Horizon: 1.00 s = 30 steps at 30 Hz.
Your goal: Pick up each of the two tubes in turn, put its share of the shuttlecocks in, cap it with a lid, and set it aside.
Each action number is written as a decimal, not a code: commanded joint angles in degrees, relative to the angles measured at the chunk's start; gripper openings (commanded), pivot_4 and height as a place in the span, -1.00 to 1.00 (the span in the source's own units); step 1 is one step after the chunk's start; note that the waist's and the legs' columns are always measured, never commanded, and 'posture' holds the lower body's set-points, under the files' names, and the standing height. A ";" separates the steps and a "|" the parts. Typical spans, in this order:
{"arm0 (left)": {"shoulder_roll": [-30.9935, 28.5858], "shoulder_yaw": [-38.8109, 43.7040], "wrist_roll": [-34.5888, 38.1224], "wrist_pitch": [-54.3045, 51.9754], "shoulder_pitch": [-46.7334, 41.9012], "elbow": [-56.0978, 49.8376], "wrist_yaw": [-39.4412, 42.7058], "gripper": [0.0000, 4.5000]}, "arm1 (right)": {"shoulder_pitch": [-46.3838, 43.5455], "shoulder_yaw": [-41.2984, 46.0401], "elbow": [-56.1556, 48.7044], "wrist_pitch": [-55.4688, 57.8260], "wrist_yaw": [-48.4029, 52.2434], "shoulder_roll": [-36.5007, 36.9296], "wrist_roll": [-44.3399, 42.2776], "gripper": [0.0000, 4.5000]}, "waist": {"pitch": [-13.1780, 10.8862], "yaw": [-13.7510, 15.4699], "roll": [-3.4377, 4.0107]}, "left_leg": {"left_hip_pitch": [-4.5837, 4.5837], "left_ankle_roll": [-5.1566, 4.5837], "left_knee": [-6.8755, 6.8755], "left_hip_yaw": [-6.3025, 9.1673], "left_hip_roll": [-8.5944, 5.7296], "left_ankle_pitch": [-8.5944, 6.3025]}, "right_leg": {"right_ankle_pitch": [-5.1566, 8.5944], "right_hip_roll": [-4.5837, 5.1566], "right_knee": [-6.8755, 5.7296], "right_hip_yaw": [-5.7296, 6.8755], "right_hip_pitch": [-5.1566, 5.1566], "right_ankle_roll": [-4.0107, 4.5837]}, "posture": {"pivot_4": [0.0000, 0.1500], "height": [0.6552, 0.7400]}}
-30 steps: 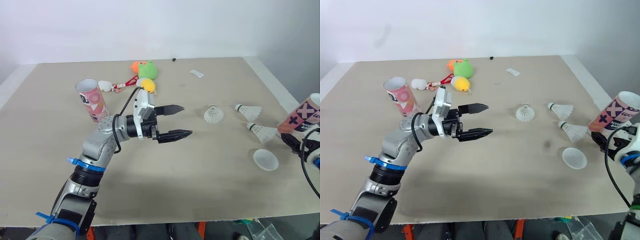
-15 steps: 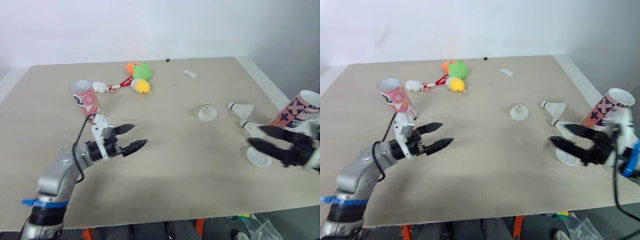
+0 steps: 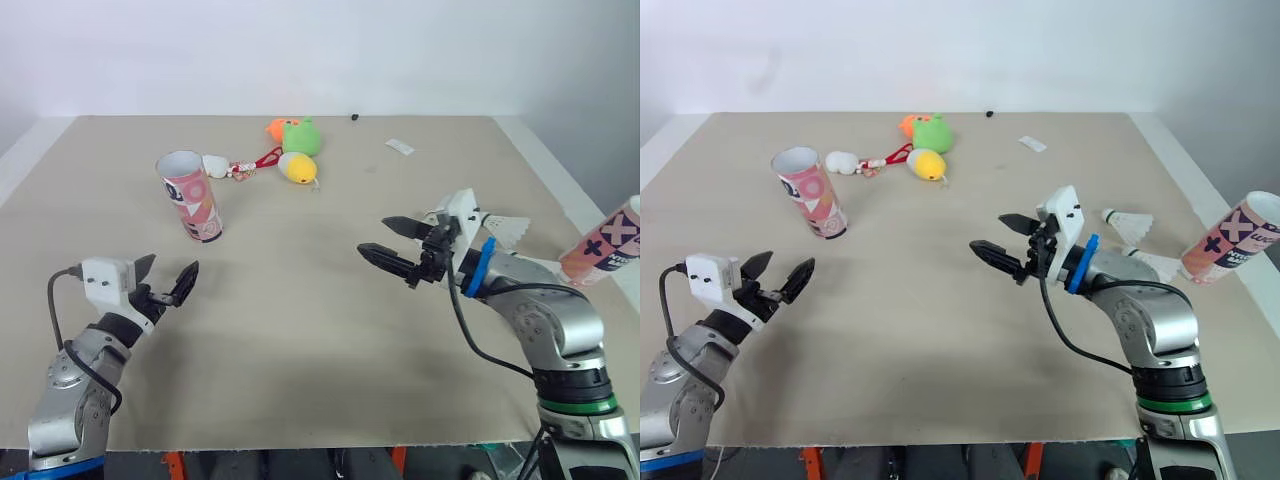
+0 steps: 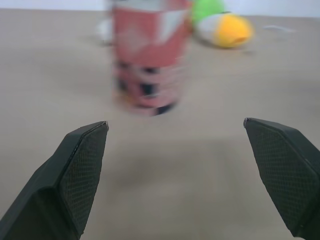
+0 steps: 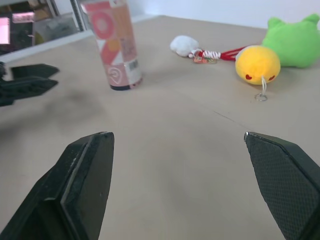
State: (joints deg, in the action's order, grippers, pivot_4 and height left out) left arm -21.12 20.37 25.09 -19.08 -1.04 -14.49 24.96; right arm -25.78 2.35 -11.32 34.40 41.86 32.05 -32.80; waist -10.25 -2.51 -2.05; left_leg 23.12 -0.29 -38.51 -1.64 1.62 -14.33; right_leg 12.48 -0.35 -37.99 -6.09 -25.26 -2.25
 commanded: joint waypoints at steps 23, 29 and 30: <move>-5.47 -10.61 -13.71 13.60 -38.89 50.24 4.89 1.00 | 7.67 3.28 -15.69 -0.41 -5.74 -1.99 -1.68 0.97 | 0.03 -0.14 -0.06 | 0.13 0.00 -0.04 0.15 -0.09 0.00 | -0.12 -0.08 0.01 0.22 0.00 0.20 | 1.00 0.82; -5.28 -11.17 -14.91 16.78 -43.30 57.94 6.04 1.00 | 7.91 3.38 -17.14 0.20 -5.69 -1.63 -2.76 0.97 | 0.03 -0.03 -0.06 | 0.14 0.01 -0.05 0.17 -0.08 0.00 | -0.13 -0.07 0.01 0.23 -0.01 0.20 | 1.00 0.82; -5.26 -11.22 -15.09 17.31 -43.89 59.04 6.10 1.00 | 7.85 3.35 -17.13 0.23 -5.75 -1.59 -2.81 0.97 | 0.03 -0.03 -0.06 | 0.15 0.01 -0.06 0.17 -0.09 0.00 | -0.13 -0.06 0.01 0.24 0.00 0.20 | 1.00 0.82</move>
State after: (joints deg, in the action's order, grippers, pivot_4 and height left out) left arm -25.89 9.25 10.66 -4.13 -42.48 43.09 30.64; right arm -17.58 4.31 -25.68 34.88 36.11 29.82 -34.65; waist -10.22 -2.54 -2.11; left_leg 23.27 -0.28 -38.58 -1.47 1.52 -14.33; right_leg 12.35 -0.40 -37.99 -5.85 -25.27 -2.05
